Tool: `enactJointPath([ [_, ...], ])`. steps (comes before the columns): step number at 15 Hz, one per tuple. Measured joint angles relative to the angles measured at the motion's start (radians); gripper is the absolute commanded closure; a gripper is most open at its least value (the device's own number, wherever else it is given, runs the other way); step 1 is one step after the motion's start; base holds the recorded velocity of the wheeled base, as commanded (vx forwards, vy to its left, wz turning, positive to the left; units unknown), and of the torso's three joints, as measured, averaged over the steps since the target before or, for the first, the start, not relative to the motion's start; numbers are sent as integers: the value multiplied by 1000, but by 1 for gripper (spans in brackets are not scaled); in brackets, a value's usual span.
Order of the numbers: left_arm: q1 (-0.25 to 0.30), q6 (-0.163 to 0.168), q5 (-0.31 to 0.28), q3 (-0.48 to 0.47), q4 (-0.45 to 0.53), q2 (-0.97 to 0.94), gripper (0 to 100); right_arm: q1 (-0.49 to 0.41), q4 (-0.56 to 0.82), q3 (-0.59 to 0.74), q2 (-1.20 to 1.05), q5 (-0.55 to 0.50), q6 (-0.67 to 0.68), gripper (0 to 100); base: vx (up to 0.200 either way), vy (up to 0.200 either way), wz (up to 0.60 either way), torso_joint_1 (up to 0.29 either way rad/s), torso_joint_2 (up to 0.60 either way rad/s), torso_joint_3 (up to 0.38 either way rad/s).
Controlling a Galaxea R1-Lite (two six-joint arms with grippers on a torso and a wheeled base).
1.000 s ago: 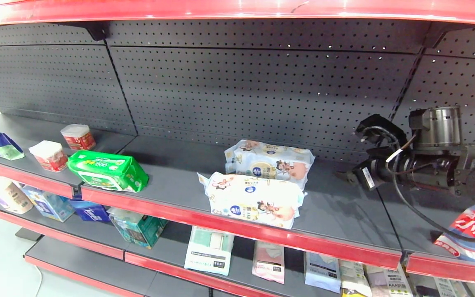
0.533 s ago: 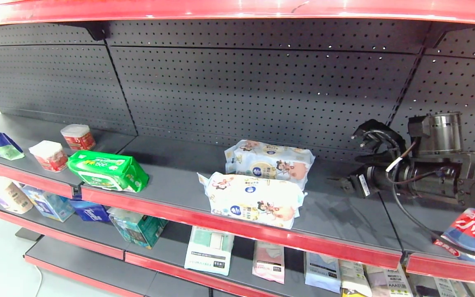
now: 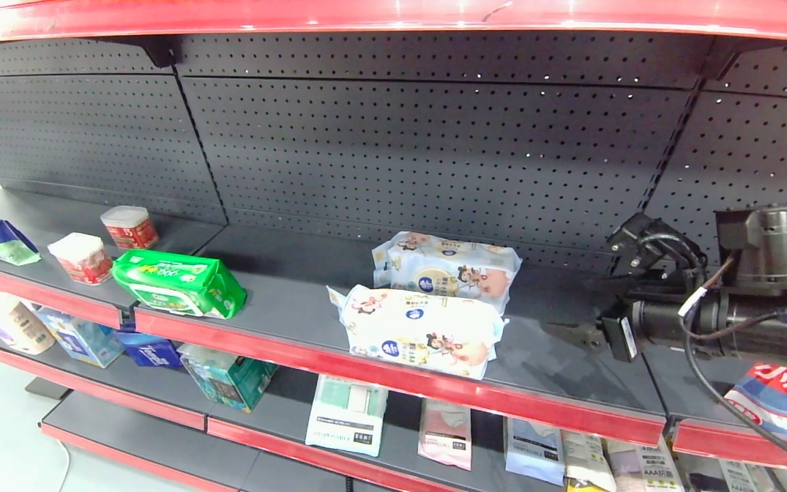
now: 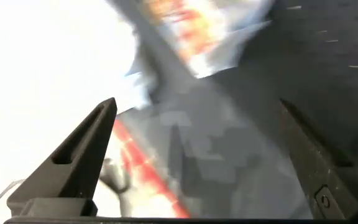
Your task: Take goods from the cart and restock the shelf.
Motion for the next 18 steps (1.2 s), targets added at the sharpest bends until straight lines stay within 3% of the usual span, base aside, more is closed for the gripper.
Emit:
enactJointPath([
  [3,0,0,0,0,0,0,0,57,-81,66,-13,14,-2,0,0,0,0,0,0,0],
  [8,0,0,0,0,0,0,0,155,-200,59,89,15,-32,0,0,0,0,0,0,0],
  [18,0,0,0,0,1,0,0,180,-277,-9,259,11,-44,0,0,0,0,0,0,0],
])
